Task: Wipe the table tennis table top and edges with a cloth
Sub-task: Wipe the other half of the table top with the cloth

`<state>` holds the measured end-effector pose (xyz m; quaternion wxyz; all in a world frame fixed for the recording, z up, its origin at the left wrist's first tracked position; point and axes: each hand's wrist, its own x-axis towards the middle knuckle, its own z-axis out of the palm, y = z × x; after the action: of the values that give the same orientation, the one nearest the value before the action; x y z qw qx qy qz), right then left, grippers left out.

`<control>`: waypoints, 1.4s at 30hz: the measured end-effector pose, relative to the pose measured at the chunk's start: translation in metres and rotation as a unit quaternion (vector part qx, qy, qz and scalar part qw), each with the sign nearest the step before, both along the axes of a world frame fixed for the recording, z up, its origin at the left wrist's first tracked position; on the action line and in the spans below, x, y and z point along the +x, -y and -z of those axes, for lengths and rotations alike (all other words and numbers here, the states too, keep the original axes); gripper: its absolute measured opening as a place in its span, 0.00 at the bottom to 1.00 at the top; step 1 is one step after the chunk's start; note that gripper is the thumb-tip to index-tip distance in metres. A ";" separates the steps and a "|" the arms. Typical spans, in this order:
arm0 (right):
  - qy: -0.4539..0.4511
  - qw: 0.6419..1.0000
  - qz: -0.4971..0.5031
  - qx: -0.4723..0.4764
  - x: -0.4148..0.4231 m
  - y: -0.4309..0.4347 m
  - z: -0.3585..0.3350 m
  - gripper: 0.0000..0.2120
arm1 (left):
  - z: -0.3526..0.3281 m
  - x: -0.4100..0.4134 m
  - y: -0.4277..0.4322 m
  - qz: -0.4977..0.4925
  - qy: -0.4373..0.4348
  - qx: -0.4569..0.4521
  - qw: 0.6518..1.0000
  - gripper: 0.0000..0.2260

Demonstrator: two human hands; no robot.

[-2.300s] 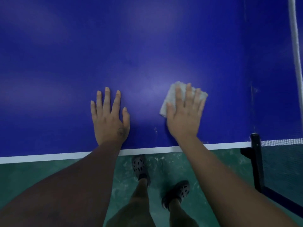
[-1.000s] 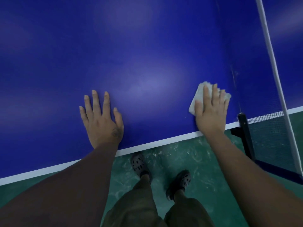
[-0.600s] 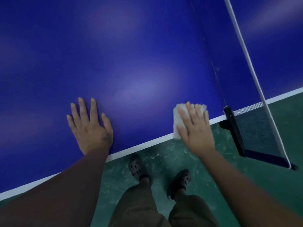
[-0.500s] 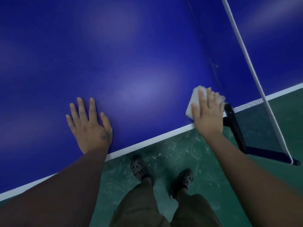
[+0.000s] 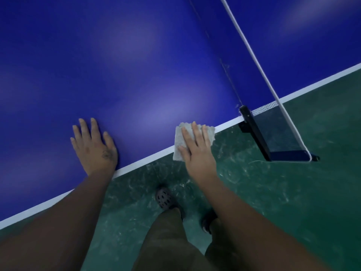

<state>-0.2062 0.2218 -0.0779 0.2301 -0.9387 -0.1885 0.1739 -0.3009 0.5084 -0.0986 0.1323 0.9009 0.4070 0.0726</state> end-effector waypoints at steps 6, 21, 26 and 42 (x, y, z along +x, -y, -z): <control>0.062 0.974 -0.178 -0.126 0.055 0.037 -0.008 0.35 | -0.010 -0.030 0.063 0.011 -0.019 -0.057 0.998 0.29; 0.147 0.925 -0.203 -0.285 0.122 0.088 -0.033 0.39 | -0.025 -0.084 0.143 0.037 -0.045 -0.151 0.987 0.32; 0.112 0.955 -0.183 -0.206 0.096 0.077 -0.020 0.34 | -0.037 -0.081 0.160 -0.001 -0.035 -0.194 0.980 0.30; 0.021 0.992 0.032 -0.116 0.063 0.085 -0.012 0.34 | -0.051 -0.085 0.166 0.039 -0.091 -0.237 0.966 0.32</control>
<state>-0.1434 0.1371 -0.0662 0.1207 -0.9680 -0.1419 0.1679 -0.3855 0.3420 -0.0475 0.3074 0.8616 0.3875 -0.1139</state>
